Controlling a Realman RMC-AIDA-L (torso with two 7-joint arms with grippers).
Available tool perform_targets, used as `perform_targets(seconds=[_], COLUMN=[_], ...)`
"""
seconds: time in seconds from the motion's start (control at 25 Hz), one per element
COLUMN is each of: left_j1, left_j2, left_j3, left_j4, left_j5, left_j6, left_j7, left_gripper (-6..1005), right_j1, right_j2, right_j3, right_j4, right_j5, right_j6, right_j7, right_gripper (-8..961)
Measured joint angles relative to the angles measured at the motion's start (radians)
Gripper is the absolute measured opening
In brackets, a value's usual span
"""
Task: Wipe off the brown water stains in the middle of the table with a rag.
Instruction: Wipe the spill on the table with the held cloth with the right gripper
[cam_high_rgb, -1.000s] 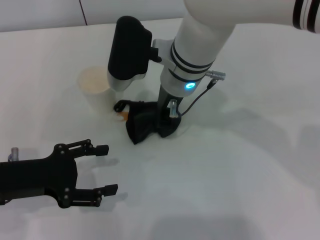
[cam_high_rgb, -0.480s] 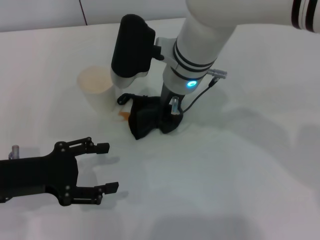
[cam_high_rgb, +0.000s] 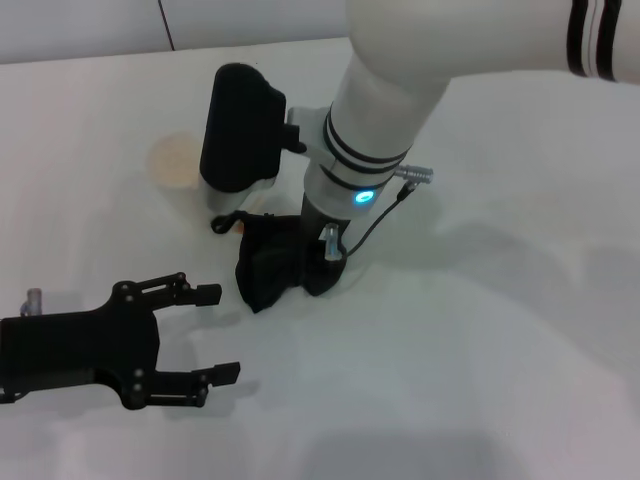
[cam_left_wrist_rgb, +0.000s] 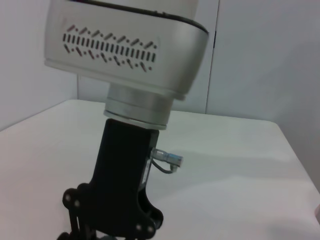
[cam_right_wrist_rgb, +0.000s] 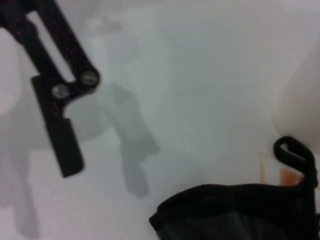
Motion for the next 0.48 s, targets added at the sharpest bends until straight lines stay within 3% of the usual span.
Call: perform_targets(seconds=[0.16,0.48], left_j1=[-0.003,-0.004], left_j2=[0.001,0.001], left_j3=[0.0,0.0], left_j4=[0.027,0.036], left_j5=[0.002,0.004], left_j6=[-0.024,-0.026], left_j7=[0.001,0.002], left_gripper=[860,860], right_j1=[0.002,0.005], right_j2=[0.0,0.0], right_j3=[-0.054,-0.058], right_j4=[0.003,0.06], right_j5=[0.035,0.04], right_j6=[0.036,0.087], right_j7=[0.0,-0.001], right_gripper=[132,132])
